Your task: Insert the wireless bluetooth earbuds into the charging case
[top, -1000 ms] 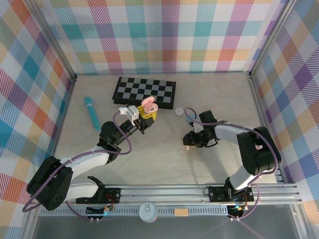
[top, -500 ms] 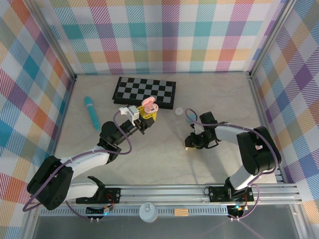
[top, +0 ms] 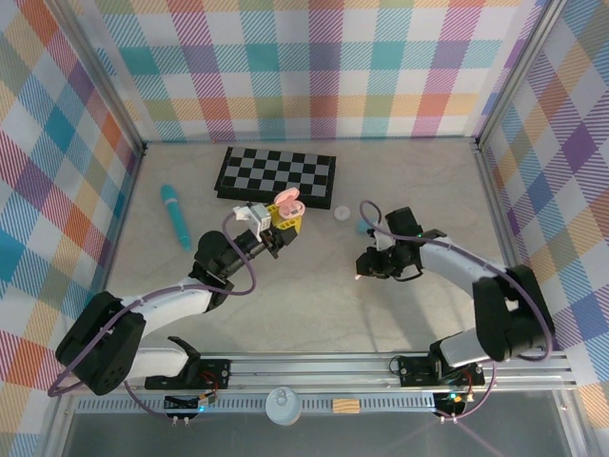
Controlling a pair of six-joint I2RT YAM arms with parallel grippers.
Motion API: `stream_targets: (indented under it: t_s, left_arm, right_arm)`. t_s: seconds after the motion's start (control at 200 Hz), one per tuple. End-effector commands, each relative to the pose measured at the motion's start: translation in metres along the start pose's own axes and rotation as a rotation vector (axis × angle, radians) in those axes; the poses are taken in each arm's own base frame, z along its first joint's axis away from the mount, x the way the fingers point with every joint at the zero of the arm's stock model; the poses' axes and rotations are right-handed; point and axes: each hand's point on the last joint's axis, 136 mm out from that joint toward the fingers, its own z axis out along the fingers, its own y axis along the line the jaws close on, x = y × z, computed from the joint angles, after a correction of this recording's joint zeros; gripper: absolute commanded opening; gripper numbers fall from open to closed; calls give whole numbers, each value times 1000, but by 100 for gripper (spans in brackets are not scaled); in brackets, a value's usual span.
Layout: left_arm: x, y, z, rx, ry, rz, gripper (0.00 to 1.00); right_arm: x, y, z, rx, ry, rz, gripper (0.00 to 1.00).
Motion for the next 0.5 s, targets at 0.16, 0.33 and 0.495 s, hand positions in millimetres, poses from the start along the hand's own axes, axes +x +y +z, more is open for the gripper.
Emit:
stream_targets:
  t_s: [0.16,0.33,0.495]
  left_arm:
    - [6,-1,14,-11,-19,107,29]
    - [19,-7,25,12,16,145,29]
    - [24,-9,32,23,31,166,29]
  right_arm:
    - [-35,89,-83,-56,-175,-168,18]
    - [-51,141,-111,-62,-233,-302,18]
    - [-66,182,-111,-85,-252,-401,18]
